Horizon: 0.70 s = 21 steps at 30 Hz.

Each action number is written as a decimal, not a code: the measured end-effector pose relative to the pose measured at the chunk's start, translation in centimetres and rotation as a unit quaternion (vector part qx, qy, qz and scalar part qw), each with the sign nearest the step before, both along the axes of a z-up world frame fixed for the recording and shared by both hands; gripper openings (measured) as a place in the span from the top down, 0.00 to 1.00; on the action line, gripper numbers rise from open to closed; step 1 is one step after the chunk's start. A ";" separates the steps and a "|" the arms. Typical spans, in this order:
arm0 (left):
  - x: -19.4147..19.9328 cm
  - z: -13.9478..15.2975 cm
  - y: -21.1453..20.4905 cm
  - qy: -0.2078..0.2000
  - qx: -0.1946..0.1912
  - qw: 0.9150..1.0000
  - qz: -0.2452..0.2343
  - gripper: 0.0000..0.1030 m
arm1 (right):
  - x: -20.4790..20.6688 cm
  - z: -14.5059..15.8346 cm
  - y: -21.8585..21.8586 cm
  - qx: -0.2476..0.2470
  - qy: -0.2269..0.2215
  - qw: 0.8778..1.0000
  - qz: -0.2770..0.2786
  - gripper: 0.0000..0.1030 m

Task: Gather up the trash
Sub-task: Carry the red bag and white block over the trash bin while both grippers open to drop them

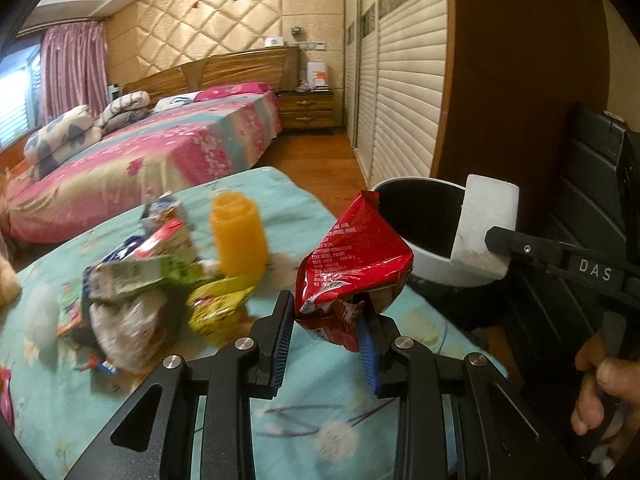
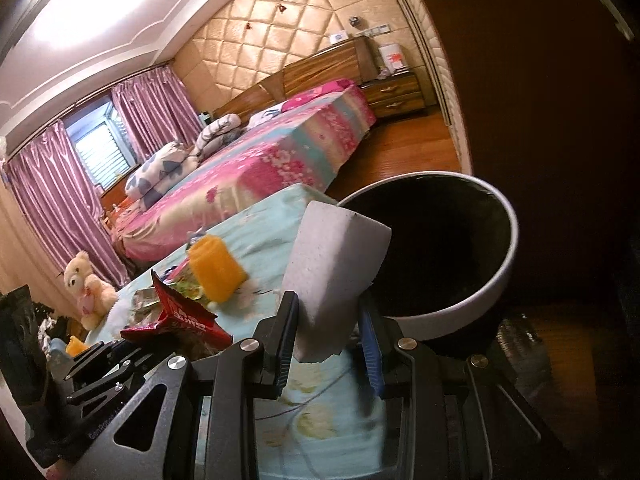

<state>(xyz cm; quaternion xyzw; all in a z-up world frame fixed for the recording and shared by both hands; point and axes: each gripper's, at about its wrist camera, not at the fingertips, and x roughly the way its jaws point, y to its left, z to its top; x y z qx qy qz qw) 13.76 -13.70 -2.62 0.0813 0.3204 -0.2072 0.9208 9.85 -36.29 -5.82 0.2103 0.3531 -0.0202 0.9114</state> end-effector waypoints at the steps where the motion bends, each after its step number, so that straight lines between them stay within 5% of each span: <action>1: 0.4 0.0 -0.4 0.000 0.001 1.000 -0.003 0.72 | 0.1 0.0 -0.3 0.000 0.001 1.000 -0.002 0.70; 21: 5.9 -0.4 -7.0 0.015 0.008 0.999 -0.051 0.71 | 2.1 -0.8 -5.5 -0.014 0.035 0.999 -0.030 0.70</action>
